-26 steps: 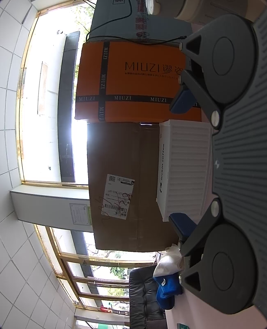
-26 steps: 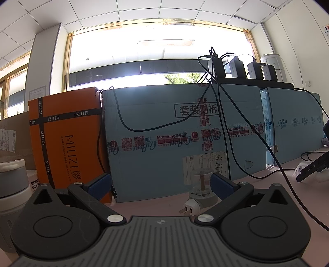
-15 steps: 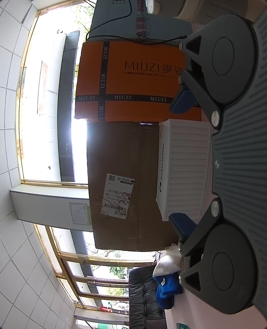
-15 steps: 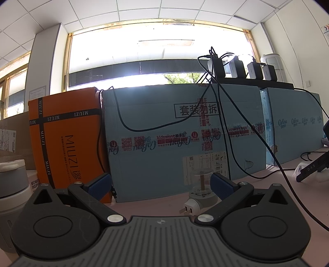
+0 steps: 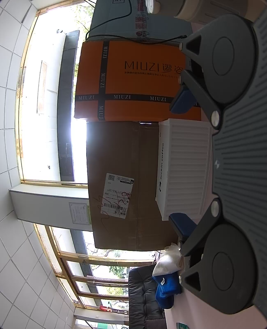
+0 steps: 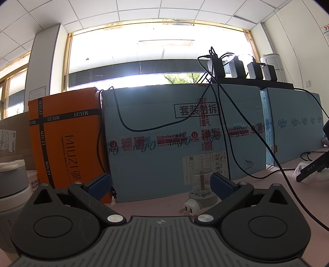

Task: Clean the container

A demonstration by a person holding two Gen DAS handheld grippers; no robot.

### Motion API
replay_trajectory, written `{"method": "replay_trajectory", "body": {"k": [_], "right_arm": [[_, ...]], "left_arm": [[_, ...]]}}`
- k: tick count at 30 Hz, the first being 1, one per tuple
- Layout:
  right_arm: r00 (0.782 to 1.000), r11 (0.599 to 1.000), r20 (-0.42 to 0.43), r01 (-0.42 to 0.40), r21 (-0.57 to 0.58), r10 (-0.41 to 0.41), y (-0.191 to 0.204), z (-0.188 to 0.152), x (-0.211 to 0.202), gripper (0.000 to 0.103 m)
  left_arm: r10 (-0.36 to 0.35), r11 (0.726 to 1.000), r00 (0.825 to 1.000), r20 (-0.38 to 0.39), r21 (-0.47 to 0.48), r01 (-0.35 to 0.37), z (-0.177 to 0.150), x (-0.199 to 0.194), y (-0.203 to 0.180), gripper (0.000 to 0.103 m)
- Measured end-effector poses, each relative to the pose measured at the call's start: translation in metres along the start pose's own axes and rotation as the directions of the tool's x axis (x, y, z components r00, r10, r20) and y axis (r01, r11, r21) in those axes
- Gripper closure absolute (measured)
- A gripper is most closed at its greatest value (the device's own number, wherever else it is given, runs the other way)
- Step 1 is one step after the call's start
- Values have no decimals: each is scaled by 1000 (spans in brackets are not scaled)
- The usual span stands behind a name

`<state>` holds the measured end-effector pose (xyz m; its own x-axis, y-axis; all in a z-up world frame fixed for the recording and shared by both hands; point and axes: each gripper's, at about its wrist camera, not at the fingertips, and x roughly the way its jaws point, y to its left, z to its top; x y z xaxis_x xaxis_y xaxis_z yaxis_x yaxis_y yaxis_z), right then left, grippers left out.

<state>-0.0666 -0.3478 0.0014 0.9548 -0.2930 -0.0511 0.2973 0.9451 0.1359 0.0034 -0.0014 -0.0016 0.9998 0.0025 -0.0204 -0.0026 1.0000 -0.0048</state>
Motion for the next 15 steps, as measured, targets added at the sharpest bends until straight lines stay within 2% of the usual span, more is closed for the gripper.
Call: {"method": "replay_trajectory", "body": {"k": [15], "right_arm": [[1000,1000,-1,0,-2,0,0,1,0,0]], "left_arm": [[13,1000,1000,-4,-1,-13,0,0,2,0]]}}
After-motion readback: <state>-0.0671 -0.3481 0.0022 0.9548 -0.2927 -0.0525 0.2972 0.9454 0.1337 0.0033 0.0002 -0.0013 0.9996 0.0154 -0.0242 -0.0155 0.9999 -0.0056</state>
